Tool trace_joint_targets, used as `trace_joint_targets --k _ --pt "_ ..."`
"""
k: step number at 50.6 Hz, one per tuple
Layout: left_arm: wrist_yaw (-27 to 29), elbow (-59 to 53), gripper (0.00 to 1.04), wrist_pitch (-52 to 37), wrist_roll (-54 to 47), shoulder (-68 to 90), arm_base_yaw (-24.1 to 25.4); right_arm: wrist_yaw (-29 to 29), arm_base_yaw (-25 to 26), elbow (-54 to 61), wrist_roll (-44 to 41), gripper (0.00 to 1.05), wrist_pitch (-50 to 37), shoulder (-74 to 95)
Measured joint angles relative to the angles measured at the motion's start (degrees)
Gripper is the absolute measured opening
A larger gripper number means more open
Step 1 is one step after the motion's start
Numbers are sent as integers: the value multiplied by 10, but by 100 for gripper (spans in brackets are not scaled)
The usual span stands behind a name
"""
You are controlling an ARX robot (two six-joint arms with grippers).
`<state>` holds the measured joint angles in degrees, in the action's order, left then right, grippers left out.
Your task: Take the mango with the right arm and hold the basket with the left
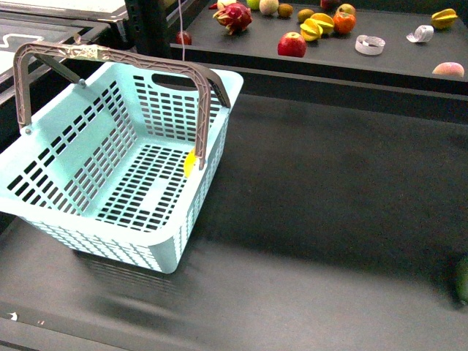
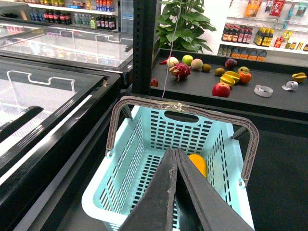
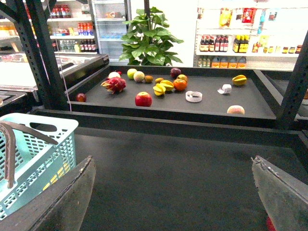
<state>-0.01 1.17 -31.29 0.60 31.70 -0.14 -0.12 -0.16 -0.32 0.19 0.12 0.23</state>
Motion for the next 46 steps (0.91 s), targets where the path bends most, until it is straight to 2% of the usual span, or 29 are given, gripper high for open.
trace_joint_targets --k 15,42,46 --pt "0 0 4 109 -1 -115 0 0 0 0 0 97 0 0" --pt "0 0 4 210 -2 -217 0 0 0 0 0 97 0 0" --pt "0 0 4 294 -2 -281 0 0 0 0 0 97 0 0"
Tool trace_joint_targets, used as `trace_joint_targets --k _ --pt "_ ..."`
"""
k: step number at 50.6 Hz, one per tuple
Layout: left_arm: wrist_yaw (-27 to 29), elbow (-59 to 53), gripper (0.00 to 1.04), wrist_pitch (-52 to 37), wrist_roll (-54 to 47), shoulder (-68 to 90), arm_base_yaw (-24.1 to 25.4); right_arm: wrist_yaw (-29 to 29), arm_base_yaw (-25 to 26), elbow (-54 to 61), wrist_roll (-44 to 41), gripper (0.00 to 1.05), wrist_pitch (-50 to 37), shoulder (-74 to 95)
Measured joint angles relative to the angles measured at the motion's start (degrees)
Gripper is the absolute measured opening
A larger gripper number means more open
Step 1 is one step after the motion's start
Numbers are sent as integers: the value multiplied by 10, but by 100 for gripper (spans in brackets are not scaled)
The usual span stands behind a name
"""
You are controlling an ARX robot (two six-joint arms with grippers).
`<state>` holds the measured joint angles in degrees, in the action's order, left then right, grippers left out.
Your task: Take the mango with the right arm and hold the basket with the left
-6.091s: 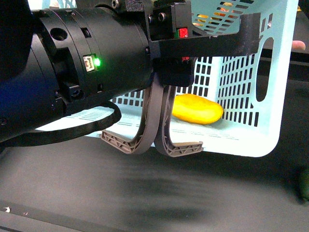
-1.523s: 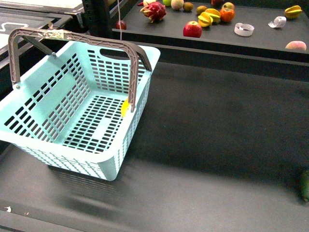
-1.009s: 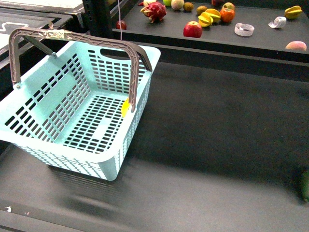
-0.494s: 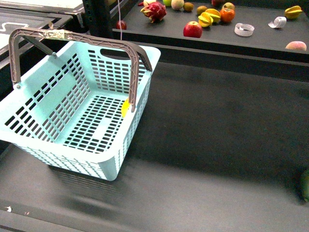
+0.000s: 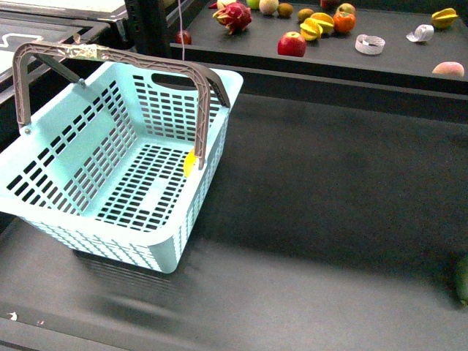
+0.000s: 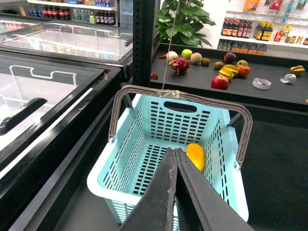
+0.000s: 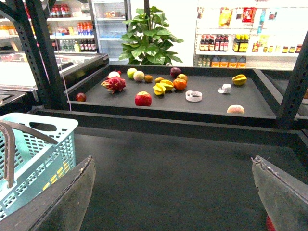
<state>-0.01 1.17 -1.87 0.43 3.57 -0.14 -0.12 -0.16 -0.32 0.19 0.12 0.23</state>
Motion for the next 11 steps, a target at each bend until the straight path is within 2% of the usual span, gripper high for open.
trace_joint_targets --k 11 --pt "0 0 4 17 0 -32 0 0 0 0 0 97 0 0"
